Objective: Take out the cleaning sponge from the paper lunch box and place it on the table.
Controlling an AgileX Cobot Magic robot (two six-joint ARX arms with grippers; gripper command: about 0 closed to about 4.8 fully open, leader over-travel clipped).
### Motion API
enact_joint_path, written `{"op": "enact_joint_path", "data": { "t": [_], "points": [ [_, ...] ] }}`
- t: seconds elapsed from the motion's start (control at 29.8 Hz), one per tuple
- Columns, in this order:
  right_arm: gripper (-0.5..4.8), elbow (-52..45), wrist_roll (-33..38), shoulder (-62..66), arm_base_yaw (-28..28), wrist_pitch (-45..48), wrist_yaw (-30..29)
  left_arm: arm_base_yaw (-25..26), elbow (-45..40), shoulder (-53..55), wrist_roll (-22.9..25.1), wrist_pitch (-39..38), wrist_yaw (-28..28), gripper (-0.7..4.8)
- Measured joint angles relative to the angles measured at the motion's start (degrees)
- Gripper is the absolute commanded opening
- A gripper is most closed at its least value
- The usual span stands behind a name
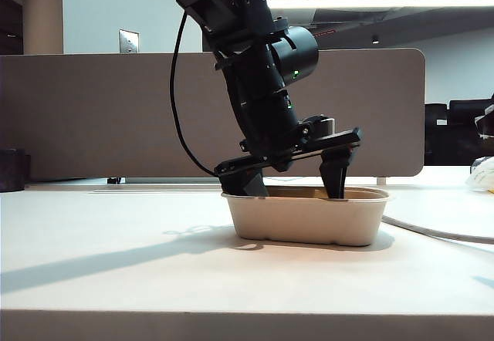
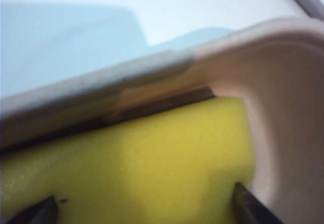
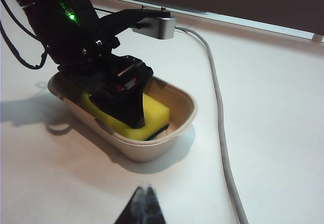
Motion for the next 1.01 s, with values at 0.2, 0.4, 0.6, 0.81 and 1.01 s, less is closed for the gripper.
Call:
{"op": "enact_joint_path", "data": {
  "t": [0.2,0.4,0.6,0.81,1.01],
  "points": [
    [-0.05,0.0,0.0,0.0,0.0,0.0,0.0,0.33,0.0,0.37,0.24,0.02,-1.16,0.71],
    [-0.05,0.0,0.0,0.0,0.0,0.02,0.0,0.33,0.0,0.81,1.14,1.03,1.4,-0.06],
    [-0.05,0.0,0.0,0.0,0.0,0.0,0.0,0.33,0.0,0.9,1.97,1.18,1.77,-0.06],
    [-0.05,0.0,0.0,0.0,0.0,0.0,0.0,0.33,1.95,1.42,3.74,-1.16,1.79,-0.06],
    [-0.05,0.0,0.0,0.0,0.0,0.0,0.02,-0.22,3.63,-0.63,5.99,-8.04,0.39,-0.06]
  ]
}}
